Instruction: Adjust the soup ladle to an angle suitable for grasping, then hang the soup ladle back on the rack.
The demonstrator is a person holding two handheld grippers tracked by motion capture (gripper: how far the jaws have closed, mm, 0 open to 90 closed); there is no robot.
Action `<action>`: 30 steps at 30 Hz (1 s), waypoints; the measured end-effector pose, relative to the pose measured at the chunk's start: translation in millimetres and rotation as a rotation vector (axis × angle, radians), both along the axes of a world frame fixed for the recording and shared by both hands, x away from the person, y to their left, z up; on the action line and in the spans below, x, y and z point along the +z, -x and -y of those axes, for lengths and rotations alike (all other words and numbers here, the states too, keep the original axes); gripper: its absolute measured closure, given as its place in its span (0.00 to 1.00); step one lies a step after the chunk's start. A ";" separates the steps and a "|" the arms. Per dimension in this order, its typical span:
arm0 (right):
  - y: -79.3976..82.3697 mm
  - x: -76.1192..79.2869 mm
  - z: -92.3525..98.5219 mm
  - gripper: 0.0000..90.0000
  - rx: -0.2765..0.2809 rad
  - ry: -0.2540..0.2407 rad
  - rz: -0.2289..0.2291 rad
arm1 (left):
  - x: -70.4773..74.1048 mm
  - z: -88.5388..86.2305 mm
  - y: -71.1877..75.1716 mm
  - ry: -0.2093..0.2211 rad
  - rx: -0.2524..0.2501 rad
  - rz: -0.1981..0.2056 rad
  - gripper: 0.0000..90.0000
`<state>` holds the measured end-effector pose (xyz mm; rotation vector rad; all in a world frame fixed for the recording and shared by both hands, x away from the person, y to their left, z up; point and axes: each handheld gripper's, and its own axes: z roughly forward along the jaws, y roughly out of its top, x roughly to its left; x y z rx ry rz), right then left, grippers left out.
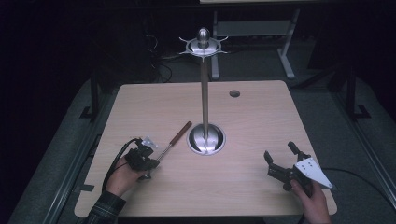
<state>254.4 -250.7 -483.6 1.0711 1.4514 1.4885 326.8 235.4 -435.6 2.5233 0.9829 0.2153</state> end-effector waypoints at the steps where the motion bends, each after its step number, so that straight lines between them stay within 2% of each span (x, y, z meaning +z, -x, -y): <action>1: 0.1 0.0 -0.1 0.07 0.000 -0.001 -0.001 | -0.2 -1.2 -0.4 -0.010 0.006 0.004 1.00; 5: 0.0 0.0 0.0 0.07 0.000 -0.001 -0.001 | -0.5 -6.1 -3.0 -0.035 0.024 0.015 1.00; 11: 0.0 0.0 0.0 0.07 0.001 0.000 0.000 | -0.4 -8.0 -4.8 -0.037 0.025 0.016 1.00; 16: 0.1 0.0 -0.1 0.07 0.001 0.000 -0.001 | 3.5 -9.0 -6.5 0.009 0.026 0.004 0.98; 20: 0.1 0.0 -0.1 0.07 0.001 0.000 -0.001 | 8.0 -8.5 -10.7 0.030 0.026 -0.008 0.96; 25: 0.0 0.0 0.0 0.07 0.001 0.000 0.000 | 12.2 -5.3 -18.4 0.059 0.037 -0.036 0.89; 29: 0.1 0.0 -0.1 0.07 0.002 0.002 0.001 | 14.2 0.3 -27.8 0.067 0.036 -0.047 0.84; 30: 0.2 0.0 -0.1 0.07 0.002 0.001 0.000 | 15.8 0.7 -30.8 0.054 0.023 -0.061 0.82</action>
